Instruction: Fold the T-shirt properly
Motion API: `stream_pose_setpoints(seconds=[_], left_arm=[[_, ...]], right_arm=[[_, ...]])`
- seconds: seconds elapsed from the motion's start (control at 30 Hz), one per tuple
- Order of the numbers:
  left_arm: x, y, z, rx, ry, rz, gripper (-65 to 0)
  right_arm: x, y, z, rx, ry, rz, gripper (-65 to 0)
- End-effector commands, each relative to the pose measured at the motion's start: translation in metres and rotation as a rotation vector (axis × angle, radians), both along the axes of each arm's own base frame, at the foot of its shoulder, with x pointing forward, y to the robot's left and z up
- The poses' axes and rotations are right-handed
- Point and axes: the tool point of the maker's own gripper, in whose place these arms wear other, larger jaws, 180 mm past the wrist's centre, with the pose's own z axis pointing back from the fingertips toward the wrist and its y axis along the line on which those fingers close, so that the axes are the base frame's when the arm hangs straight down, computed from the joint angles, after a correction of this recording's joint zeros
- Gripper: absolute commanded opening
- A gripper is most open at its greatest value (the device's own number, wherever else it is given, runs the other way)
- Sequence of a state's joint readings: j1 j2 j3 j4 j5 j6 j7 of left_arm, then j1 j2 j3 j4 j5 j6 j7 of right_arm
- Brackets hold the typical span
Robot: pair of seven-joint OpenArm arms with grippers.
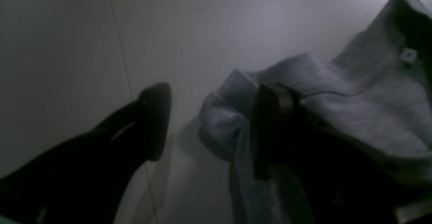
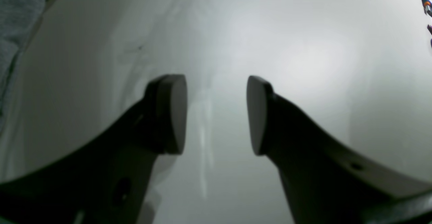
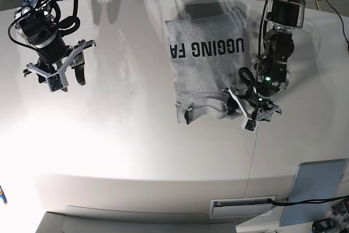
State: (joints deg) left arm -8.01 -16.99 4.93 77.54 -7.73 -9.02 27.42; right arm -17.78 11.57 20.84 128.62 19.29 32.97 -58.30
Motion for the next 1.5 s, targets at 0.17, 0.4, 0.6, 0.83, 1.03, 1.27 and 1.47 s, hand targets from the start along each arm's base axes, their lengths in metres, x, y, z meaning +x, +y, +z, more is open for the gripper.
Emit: stream_pose_setpoints(seconds=[0.17, 0.4, 0.6, 0.83, 1.03, 1.27, 1.47], left_arm=[[0.014, 0.012, 0.033, -0.056, -0.075, 0.039, -28.9], [-0.014, 0.064, 0.069, -0.135, -0.129, 0.170, -60.1], [-0.075, 0.087, 0.067, -0.155, -0.013, 0.187, -65.0], [-0.166, 0.133, 0.043, -0.163, 0.121, 0.327, -65.0], [-0.248, 0.146, 0.033, -0.214, 0.213, 0.343, -65.0], [-0.351, 0.126, -0.007, -0.220, 0.466, 0.342, -65.0], [-0.424, 0.114, -0.057, -0.341, 0.668, 0.371, -65.0]], right_arm=[[0.003, -0.002, 0.010, -0.024, -0.038, 0.002, -36.2], [-0.010, -0.002, 0.000, 0.000, -0.016, -0.014, -36.3], [-0.029, -0.021, -0.013, -0.011, 0.051, -0.092, -54.7], [-0.085, -0.062, -0.031, -0.021, 0.212, -0.227, -65.0], [-0.147, -0.071, -0.039, 0.066, 0.327, -0.282, -65.0], [-0.230, -0.059, -0.063, 0.068, 0.548, -0.320, -65.0], [-0.295, -0.074, -0.112, 0.139, 0.738, -0.440, -65.0]])
